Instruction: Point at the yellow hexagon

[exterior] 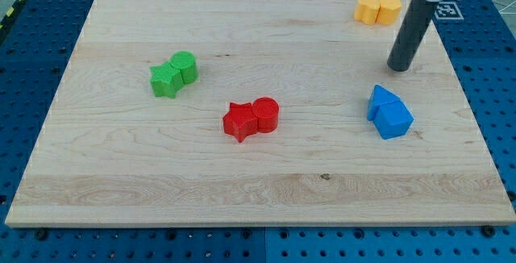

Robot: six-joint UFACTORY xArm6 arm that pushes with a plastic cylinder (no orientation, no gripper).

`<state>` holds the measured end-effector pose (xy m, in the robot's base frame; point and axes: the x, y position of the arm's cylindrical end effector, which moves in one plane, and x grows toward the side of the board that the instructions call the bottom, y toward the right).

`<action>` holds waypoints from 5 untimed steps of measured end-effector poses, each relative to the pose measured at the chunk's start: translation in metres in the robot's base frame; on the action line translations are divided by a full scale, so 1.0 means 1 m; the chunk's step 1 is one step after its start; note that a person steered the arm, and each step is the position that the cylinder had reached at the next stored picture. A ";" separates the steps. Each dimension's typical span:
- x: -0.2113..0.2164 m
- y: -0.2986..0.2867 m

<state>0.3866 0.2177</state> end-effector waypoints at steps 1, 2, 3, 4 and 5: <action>-0.004 0.031; -0.038 0.044; -0.087 0.054; -0.127 0.054; -0.159 0.035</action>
<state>0.2271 0.2523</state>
